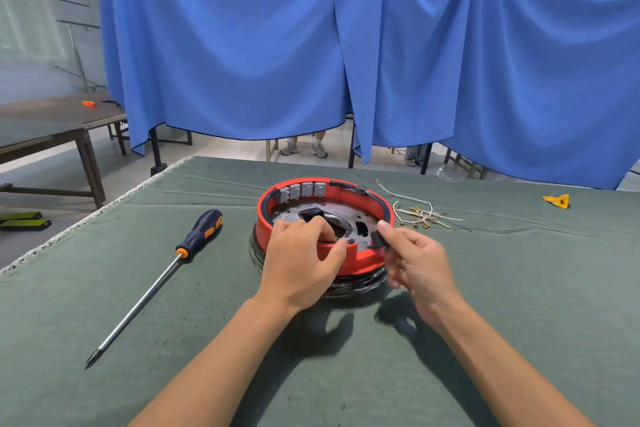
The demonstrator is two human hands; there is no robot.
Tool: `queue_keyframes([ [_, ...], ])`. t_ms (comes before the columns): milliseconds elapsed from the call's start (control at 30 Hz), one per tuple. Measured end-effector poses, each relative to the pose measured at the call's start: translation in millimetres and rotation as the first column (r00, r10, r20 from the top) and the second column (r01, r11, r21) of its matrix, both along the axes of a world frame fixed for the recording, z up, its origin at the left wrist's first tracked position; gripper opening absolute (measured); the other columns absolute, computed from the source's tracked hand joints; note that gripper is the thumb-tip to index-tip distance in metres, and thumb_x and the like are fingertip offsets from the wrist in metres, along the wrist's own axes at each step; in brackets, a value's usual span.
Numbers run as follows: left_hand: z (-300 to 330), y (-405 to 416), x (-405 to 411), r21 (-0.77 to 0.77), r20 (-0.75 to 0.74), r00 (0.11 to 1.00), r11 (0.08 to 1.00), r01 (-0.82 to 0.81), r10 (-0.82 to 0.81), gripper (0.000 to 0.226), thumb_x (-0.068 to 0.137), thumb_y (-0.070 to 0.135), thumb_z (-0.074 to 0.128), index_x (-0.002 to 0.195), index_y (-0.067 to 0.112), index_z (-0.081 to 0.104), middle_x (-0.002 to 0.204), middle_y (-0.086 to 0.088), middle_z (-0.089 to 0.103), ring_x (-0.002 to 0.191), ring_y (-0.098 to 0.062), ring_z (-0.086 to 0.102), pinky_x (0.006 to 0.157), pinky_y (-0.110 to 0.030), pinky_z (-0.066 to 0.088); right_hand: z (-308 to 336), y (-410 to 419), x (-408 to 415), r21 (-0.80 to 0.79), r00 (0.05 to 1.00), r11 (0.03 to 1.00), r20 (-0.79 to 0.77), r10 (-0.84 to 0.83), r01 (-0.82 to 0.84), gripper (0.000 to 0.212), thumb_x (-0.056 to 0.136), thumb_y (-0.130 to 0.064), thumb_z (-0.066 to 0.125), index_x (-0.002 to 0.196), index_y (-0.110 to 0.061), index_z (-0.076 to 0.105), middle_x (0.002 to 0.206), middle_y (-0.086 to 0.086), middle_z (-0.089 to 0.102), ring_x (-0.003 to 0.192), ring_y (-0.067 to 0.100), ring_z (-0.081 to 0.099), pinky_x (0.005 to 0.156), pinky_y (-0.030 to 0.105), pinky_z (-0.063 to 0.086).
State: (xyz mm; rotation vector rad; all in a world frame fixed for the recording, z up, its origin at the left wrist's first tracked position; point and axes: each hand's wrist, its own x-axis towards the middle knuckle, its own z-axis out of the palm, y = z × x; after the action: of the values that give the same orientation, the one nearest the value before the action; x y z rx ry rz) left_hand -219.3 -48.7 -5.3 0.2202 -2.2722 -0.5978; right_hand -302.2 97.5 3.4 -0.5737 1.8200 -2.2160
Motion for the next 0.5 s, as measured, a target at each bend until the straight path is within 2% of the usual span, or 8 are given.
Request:
queue_keyframes([
  [167,-1.3,-2.4,2.9,-0.044,0.005,1.000,0.999,-0.016,0.016,0.025,0.080,0.044,0.049,0.075,0.020,0.056,0.074,0.007,0.060,0.077,-0.018,0.053,0.083,-0.030,0.033,2.8,-3.1,11.1,0.074,0.961,0.988,-0.252,-0.116,0.139,0.017,0.082,-0.024,0.072,0.070,-0.013,0.069,0.047,0.002,0.058,0.041,0.013,0.052,0.039,0.024,0.045],
  [300,0.8,6.5,3.7,-0.163,-0.068,0.997,0.986,-0.035,0.024,0.026,0.083,0.036,0.048,0.081,0.014,0.062,0.080,0.003,0.063,0.081,-0.020,0.056,0.082,-0.033,0.037,6.8,-4.3,14.3,0.096,0.937,0.982,-0.325,-0.125,0.164,0.011,0.084,-0.023,0.072,0.081,-0.013,0.066,0.053,-0.001,0.062,0.042,0.017,0.057,0.038,0.026,0.045],
  [367,1.3,10.3,3.5,-0.160,-0.098,0.995,0.987,0.000,-0.016,0.025,0.084,0.033,0.049,0.088,0.013,0.064,0.086,0.002,0.064,0.085,-0.020,0.057,0.081,-0.033,0.039,9.6,-7.1,12.5,0.113,0.925,0.972,-0.348,-0.155,0.205,0.012,0.084,-0.024,0.072,0.079,-0.015,0.065,0.053,-0.003,0.059,0.041,0.015,0.054,0.039,0.024,0.042],
  [500,-0.1,11.2,4.2,-0.155,-0.083,0.993,0.986,0.066,-0.079,0.027,0.083,0.034,0.049,0.092,0.014,0.065,0.089,0.004,0.065,0.085,-0.018,0.058,0.079,-0.029,0.039,14.0,-14.5,5.2,0.221,0.894,0.931,-0.409,-0.180,0.289,0.016,0.081,-0.031,0.073,0.072,-0.020,0.065,0.058,-0.010,0.062,0.057,0.015,0.058,0.059,0.033,0.050],
])
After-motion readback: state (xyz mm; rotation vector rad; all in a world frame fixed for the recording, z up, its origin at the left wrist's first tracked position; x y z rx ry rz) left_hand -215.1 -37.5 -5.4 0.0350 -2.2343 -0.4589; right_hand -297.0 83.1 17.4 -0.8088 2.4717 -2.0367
